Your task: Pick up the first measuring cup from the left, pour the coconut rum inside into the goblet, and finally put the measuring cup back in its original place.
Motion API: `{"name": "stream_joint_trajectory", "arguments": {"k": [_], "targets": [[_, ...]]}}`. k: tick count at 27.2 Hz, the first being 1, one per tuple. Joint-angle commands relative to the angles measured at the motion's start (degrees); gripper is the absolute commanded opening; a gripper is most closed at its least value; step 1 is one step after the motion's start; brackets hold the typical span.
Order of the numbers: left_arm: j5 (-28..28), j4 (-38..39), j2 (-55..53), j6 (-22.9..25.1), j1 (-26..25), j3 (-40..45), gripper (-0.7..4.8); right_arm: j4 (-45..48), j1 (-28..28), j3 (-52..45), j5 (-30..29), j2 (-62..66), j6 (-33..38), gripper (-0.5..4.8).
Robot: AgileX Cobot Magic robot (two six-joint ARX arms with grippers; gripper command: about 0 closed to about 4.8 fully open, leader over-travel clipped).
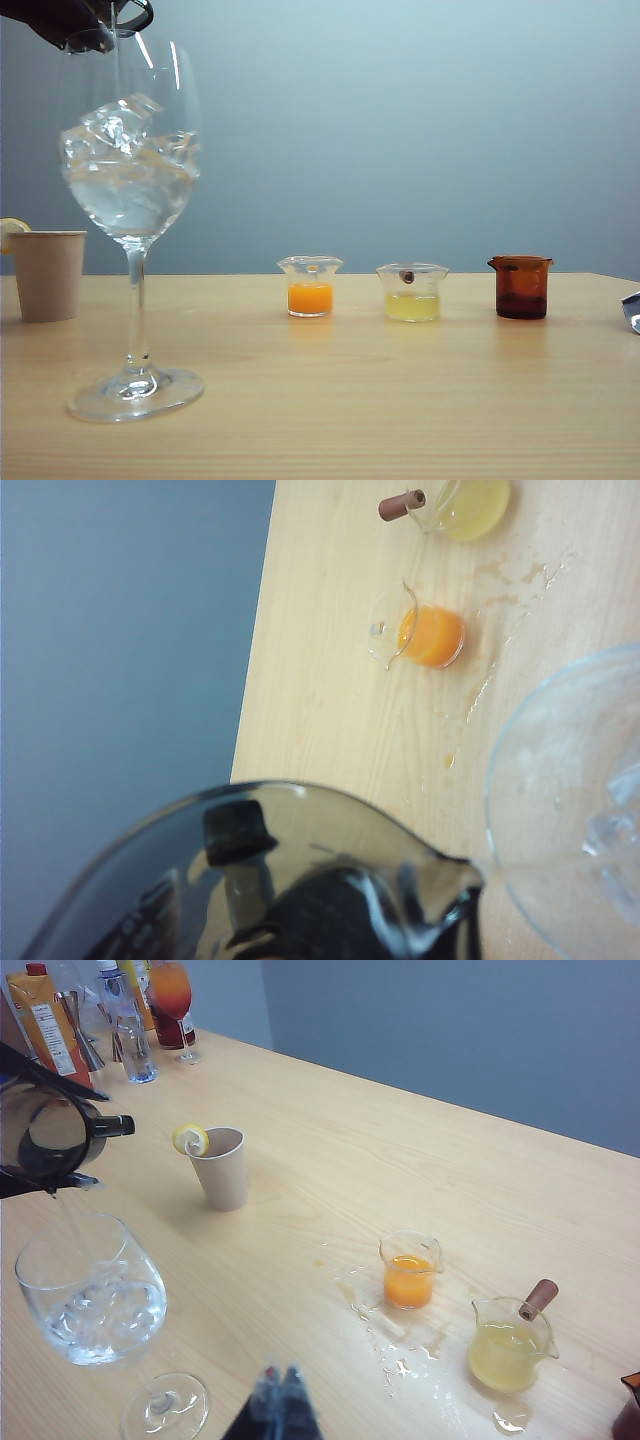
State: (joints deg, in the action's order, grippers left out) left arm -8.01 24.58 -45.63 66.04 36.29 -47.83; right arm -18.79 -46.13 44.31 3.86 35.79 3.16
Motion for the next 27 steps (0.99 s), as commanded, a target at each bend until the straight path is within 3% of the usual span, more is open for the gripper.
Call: {"name": "stream_joint_trajectory", "arguments": {"k": [1, 16, 27], "targets": [[0.1, -1.6, -0.1, 0.3, 0.1, -0.3, 0.1, 0.8, 0.0, 0.2, -0.1, -0.1, -0.2, -0.03], [0.3, -1.6, -0.2, 7.7, 0.1, -0.3, -0.05, 0.7, 0.0, 0.2, -0.1, -0.1, -0.2, -0.03], [0.3, -3.0, -0.5, 9.0, 0.1, -0.3, -0.05, 0.4, 0.0, 0.2, -0.1, -0.1, -0.2, -0.03]]}}
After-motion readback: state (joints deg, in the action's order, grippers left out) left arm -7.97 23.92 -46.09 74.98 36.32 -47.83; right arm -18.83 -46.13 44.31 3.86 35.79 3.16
